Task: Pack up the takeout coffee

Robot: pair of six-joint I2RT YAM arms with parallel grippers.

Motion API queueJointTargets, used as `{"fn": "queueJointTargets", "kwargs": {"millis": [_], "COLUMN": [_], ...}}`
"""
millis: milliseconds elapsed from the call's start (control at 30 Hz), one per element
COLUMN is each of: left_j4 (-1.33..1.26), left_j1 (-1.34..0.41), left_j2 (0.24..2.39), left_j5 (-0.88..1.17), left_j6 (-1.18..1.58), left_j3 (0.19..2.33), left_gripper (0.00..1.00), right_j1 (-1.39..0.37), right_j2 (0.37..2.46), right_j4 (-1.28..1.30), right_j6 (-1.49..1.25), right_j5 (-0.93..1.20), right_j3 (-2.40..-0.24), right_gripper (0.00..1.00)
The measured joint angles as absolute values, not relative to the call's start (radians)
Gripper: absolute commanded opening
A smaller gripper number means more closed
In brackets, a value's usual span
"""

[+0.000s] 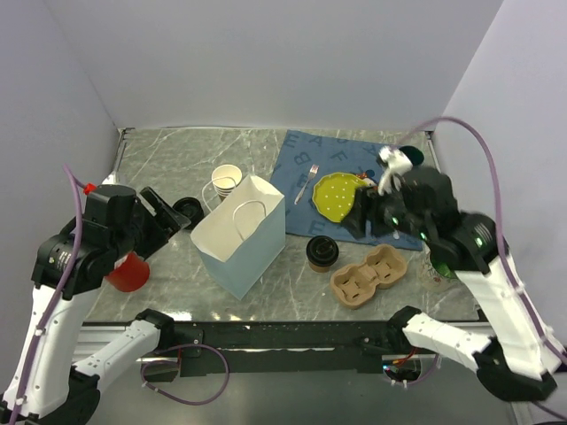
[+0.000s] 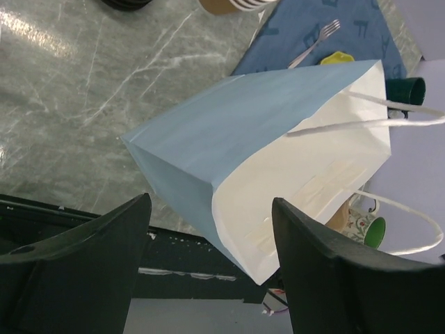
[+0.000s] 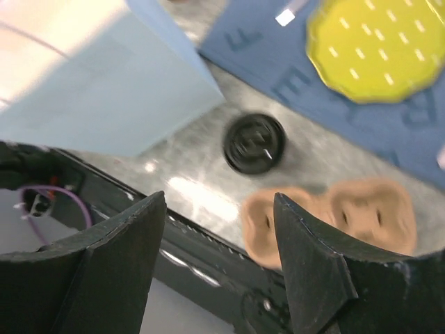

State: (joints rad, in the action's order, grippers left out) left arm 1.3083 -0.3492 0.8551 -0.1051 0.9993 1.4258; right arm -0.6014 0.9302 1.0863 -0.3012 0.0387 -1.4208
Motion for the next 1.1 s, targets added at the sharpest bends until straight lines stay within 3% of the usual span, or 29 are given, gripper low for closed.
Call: {"fn": "queueJointTargets", "kwargs": {"millis": [267, 433, 600, 833, 1100], "left_j4": [1.277, 1.248, 1.189, 1.163, 1.163], "left_j1": [-0.349, -0.349, -0.349, -0.349, -0.349], "left_j2": [0.766, 0.768, 0.81, 0.871, 0.99], "left_j5": [-0.005, 0.022, 0.021, -0.027, -0.155], "left_j6": [1.012, 1.014, 1.003, 0.976, 0.919], "left_j3": [1.287, 1.245, 1.225, 1.222, 1.325], "left_gripper": [0.68, 0.64, 0.57, 0.51, 0.48], "right_j1": [-0.601, -0.601, -0.608, -0.645, -0.693], "right_j2": [1.319, 1.476, 1.557, 1.653, 1.681], "right_j4": [0.948, 0.916, 0.9, 0.902, 0.931], "right_j6": [-0.243, -0.234, -0.229, -0.238, -0.259], "right_j5": [0.191, 0.25, 0.305, 0.302, 0.265], "right_j3": [-1.728, -1.802, -1.807, -1.835, -1.836], "right_gripper": [0.71, 0.7, 0.68, 0.5, 0.45]}}
